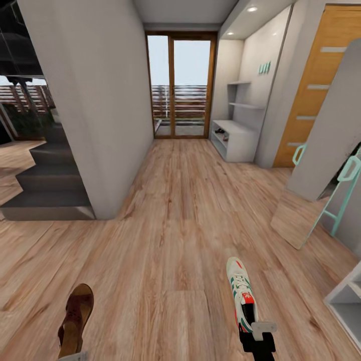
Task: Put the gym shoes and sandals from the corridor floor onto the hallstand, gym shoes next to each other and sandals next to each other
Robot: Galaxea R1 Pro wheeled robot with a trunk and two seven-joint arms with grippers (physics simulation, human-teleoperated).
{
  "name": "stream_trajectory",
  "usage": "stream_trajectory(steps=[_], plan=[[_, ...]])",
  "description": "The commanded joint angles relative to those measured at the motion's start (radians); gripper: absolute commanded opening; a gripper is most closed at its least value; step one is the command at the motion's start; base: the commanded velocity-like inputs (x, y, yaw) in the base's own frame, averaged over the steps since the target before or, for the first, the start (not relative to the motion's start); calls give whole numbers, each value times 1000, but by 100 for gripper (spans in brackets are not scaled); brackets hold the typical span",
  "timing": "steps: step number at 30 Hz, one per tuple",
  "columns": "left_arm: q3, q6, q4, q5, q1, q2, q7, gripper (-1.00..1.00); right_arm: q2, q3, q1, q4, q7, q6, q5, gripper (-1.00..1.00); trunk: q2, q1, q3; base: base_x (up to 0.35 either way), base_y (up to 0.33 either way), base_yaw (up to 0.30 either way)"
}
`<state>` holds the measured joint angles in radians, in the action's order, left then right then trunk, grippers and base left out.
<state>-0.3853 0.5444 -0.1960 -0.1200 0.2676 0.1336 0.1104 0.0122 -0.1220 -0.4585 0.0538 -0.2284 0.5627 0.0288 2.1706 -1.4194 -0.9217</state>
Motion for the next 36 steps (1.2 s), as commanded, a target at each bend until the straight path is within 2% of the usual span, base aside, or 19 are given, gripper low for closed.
stream_trajectory(steps=[1,36], plan=[[-10,3,1,-13,1,0,3,-100,0,-8,0,0,-9,0,3,-100,0,0,-1,338,0,0],[-10,3,1,-14,1,0,3,-100,0,-8,0,-2,-9,0,3,-100,0,0,-1,338,0,0]])
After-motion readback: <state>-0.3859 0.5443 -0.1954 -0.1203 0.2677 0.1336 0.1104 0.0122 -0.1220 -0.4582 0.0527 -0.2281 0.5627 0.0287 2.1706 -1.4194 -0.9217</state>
